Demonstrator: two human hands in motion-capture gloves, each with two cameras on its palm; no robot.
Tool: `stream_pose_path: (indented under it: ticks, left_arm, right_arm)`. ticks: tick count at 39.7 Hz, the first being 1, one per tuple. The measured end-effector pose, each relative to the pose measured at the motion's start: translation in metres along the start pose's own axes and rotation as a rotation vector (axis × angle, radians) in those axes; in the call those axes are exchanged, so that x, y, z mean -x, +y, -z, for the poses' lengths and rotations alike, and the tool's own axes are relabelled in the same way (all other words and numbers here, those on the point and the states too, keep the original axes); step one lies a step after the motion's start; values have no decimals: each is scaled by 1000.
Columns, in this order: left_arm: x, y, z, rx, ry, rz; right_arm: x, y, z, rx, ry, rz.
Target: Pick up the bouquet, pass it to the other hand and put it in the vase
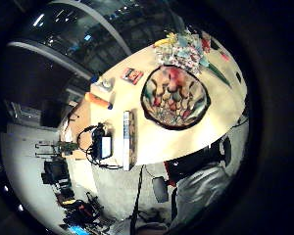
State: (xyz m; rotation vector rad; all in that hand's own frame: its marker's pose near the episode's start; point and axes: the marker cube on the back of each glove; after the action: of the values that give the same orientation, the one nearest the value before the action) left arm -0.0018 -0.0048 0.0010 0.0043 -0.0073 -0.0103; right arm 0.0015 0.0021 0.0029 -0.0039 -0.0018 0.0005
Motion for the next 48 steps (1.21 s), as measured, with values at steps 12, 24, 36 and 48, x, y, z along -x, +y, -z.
stream_pose_path:
  ticks: [12, 24, 36, 48]
  left_arm:
    - [-15, 4, 2, 8, -9, -39]
    - [-46, 14, -25, 45, 73, -115]
    - [-60, 25, -28, 23, 156, -120]
    - [-74, 39, -20, 47, 242, -108]
  right_arm:
    - [-19, 6, -11, -12, -50, -23]
    - [-6, -14, -15, 6, -3, -75]
    - [-16, -56, -29, 29, -28, -172]
    - [-49, -125, -65, -42, -135, -299]
